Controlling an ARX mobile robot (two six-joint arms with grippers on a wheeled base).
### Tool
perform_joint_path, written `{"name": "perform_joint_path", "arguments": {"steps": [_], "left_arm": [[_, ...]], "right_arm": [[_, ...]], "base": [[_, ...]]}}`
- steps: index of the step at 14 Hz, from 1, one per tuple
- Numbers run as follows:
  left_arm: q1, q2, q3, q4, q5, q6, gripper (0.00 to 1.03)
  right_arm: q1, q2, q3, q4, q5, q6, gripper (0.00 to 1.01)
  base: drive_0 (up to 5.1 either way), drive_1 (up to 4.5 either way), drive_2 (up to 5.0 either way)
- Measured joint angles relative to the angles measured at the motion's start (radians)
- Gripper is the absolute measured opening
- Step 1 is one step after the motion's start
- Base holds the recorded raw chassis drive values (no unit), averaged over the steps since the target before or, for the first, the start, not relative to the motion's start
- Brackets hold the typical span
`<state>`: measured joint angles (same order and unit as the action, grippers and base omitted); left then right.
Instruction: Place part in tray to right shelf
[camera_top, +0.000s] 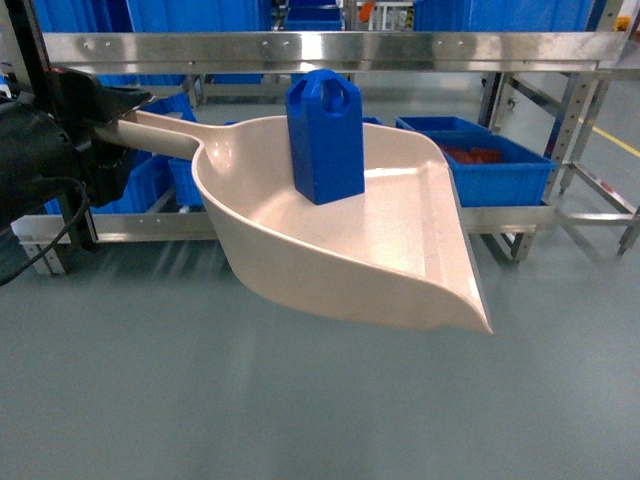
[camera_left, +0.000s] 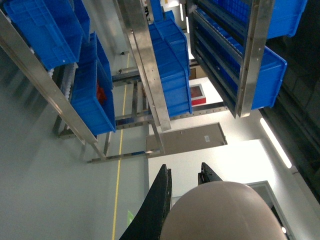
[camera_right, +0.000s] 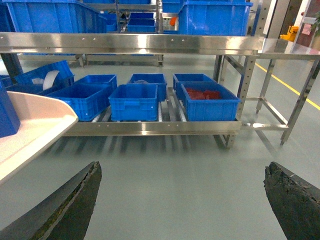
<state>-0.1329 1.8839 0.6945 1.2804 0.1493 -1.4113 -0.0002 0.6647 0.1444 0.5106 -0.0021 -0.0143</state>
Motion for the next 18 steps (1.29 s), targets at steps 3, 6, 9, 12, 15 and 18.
{"name": "perform_joint_path", "arguments": {"steps": [3,6,9,12,15,18], "left_arm": [[0.000,0.000,0.000,0.002,0.002,-0.001,0.13],[-0.001,0.000,0.000,0.000,0.001,-0.002,0.13],[-0.001,0.000,0.000,-0.001,0.001,-0.002,0.13],[-0.001,0.000,0.000,-0.001,0.001,-0.002,0.13],[-0.001,0.000,0.000,-0.001,0.001,-0.002,0.13],[-0.001,0.000,0.000,-0.001,0.001,-0.002,0.13]], "right_arm": [[0.000,0.000,0.000,0.000,0.000,0.000,0.98],[0.000,0.000,0.000,-0.001,0.001,0.000,0.98],[0.000,0.000,0.000,-0.001,0.001,0.000,0.98],[0.000,0.000,0.000,0.000,0.001,0.000,0.98],[0.000,0.000,0.000,-0.001,0.002,0.000,0.98],[0.000,0.000,0.000,-0.002,0.002,0.000,0.98]], "base": [[0.0,0.00,0.0],[0.0,0.00,0.0],[0.0,0.00,0.0],[0.0,0.00,0.0],[0.0,0.00,0.0],[0.0,0.00,0.0]]}}
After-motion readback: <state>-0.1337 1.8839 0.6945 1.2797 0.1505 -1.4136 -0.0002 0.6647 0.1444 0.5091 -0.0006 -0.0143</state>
